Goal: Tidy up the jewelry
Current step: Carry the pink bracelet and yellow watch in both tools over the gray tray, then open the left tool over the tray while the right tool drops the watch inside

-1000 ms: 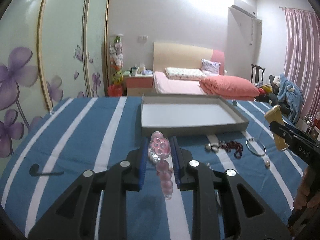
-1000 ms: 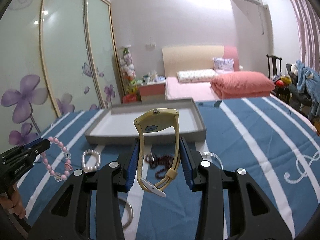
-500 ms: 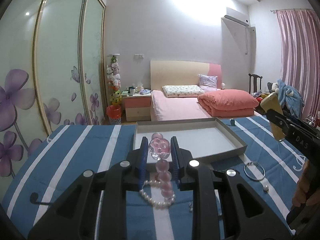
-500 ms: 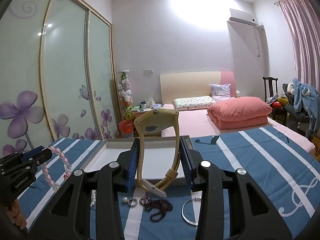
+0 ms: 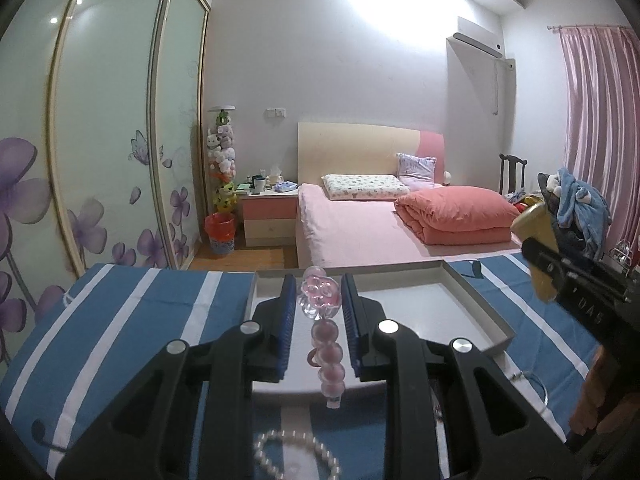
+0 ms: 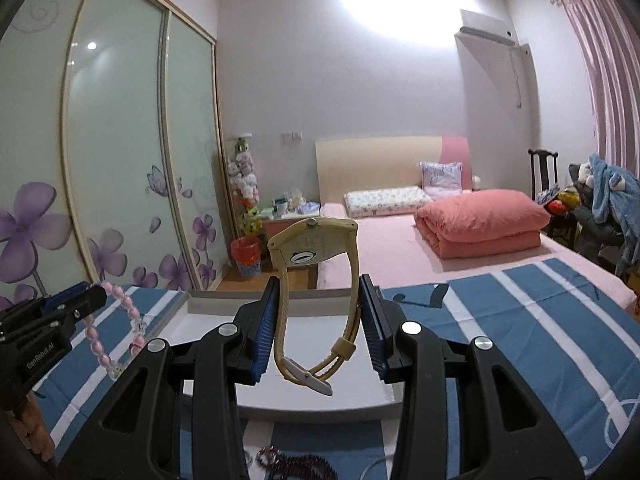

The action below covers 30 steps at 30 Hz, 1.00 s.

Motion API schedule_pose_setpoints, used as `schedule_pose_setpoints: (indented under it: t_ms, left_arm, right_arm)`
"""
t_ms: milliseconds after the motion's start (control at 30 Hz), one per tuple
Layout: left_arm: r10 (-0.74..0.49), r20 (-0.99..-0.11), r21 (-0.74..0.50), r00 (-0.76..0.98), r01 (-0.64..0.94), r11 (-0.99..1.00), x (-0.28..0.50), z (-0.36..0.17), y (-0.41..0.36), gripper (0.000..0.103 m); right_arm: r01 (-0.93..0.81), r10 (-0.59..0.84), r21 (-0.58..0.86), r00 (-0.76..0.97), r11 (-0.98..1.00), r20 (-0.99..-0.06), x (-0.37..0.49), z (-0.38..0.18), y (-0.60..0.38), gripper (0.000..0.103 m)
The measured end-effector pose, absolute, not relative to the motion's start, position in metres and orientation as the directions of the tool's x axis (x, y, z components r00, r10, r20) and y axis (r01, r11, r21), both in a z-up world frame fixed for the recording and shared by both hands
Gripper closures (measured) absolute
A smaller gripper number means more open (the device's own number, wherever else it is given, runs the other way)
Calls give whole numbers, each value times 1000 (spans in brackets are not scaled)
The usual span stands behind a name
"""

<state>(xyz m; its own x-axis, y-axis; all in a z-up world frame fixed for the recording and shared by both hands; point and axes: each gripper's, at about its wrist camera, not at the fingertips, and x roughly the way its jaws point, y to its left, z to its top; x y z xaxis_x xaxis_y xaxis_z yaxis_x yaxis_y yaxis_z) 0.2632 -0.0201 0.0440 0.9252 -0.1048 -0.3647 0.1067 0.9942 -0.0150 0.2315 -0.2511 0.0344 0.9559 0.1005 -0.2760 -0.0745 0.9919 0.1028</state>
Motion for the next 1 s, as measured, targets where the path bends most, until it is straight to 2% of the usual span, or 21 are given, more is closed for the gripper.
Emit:
schedule_pose_setpoints:
  t_ms: [267, 567, 700, 833, 900, 1000]
  left_arm:
    - [-130, -423, -39, 897, 126, 991, 319, 25, -30, 80]
    - [-145, -527, -90, 838, 115, 989, 357, -10, -25, 80]
    - [-149, -543, -94, 827, 117, 989, 361, -20, -24, 80]
    - [-146, -551, -100, 821, 109, 989, 365, -24, -23, 78]
    - [-144, -551, -106, 822, 102, 989, 365, -23, -21, 73]
    - [-143, -546, -113, 826, 96, 989, 363, -19, -18, 70]
  right_arm:
    - [-70, 112, 117, 906, 991, -408, 279, 9, -249, 63]
    - [-68, 133, 132, 800, 989, -586, 311, -24, -239, 63]
    - [-63, 133, 134, 774, 989, -619, 315, -30, -238, 62]
    - [-69, 136, 130, 768, 989, -625, 315, -29, -235, 54]
    - [-70, 137, 131, 773, 989, -620, 317, -27, -237, 47]
    - [-67, 135, 134, 783, 989, -607, 316, -22, -237, 46]
